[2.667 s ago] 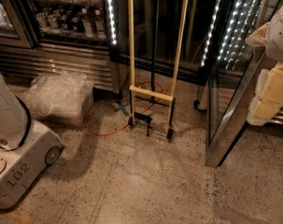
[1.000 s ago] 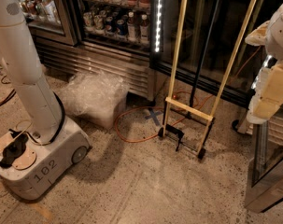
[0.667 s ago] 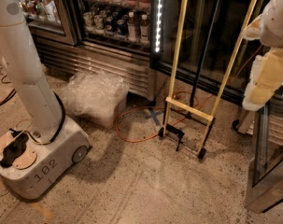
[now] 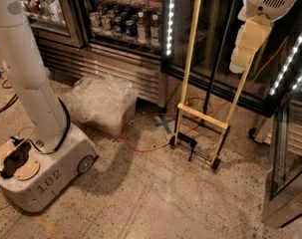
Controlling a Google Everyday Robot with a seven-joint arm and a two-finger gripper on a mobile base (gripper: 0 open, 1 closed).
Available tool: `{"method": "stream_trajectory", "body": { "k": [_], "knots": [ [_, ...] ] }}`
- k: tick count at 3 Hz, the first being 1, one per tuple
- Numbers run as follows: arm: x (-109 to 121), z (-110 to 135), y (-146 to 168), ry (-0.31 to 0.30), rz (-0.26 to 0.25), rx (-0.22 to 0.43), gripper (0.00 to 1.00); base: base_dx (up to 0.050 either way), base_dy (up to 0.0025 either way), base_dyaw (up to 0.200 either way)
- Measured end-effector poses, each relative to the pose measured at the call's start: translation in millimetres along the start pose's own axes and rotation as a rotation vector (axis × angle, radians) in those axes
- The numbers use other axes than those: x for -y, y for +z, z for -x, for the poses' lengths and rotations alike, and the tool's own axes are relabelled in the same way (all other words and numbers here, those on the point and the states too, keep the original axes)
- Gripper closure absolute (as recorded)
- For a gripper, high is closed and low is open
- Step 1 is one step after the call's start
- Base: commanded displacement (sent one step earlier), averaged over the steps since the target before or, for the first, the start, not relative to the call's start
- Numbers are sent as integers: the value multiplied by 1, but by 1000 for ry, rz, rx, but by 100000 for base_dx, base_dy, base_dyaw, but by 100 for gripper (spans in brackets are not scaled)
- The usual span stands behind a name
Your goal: Close left fridge door
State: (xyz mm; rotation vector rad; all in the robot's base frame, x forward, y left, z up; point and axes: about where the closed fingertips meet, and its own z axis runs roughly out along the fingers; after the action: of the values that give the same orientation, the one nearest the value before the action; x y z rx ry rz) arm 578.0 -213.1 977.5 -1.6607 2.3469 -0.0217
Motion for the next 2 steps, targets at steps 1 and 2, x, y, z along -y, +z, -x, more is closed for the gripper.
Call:
{"method": "stream_trajectory", "body": {
  "k": [1, 2],
  "knots": [
    [28, 10, -17, 9, -86, 45, 0, 0, 0, 0],
    [34, 14, -13, 7, -101, 56, 0, 0, 0, 0]
  ]
}}
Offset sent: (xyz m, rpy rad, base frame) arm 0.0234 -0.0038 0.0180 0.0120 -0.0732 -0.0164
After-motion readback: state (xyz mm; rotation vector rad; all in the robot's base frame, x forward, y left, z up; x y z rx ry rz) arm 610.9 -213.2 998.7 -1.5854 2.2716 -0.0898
